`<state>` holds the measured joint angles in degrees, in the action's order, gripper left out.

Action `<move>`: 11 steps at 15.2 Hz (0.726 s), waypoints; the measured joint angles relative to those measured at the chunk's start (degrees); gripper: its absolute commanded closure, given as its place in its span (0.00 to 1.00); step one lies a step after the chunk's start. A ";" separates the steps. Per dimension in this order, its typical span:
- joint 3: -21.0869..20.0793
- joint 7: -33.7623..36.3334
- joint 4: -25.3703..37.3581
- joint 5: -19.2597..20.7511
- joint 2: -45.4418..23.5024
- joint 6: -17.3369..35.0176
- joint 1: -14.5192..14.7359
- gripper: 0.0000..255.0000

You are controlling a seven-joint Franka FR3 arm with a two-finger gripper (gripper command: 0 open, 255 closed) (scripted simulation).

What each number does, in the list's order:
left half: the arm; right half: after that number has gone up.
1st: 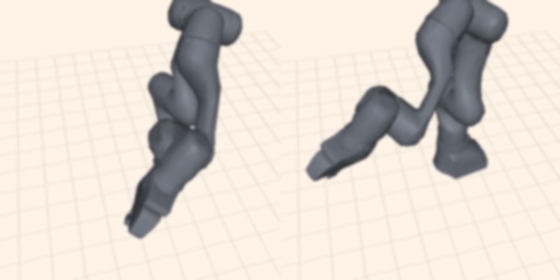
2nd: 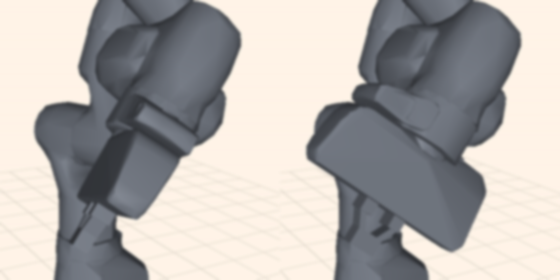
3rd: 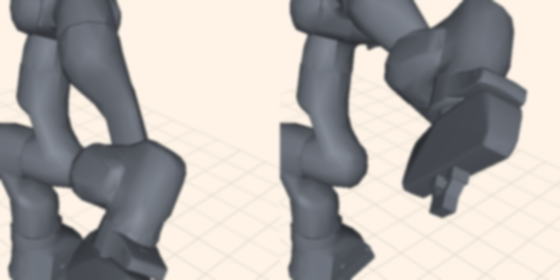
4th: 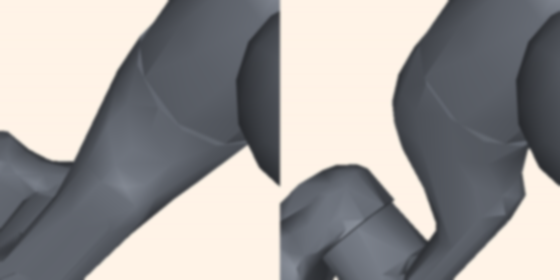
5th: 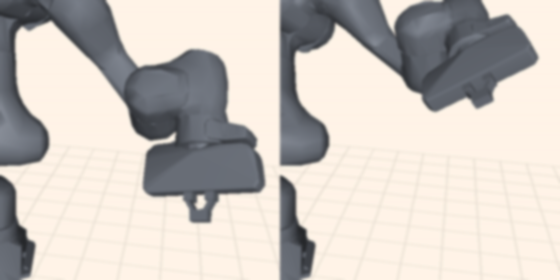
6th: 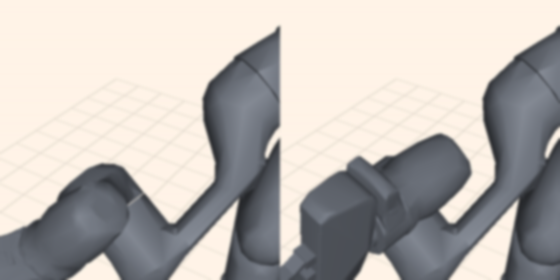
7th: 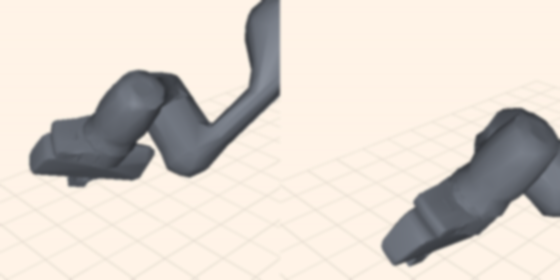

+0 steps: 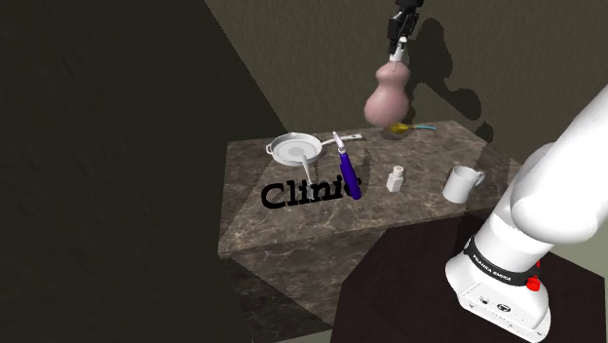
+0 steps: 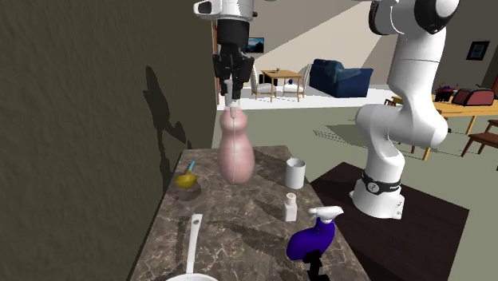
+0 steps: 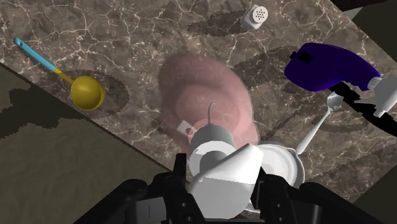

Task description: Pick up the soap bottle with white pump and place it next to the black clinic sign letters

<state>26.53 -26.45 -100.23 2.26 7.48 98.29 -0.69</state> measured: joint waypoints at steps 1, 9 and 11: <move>-1.00 1.71 -0.78 0.25 0.53 0.26 0.66 1.00; -8.03 13.46 -3.22 0.93 2.26 0.80 5.23 1.00; -9.54 16.03 -2.32 0.71 1.55 0.51 6.32 1.00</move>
<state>16.98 -10.43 -102.55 2.96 9.03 98.80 5.63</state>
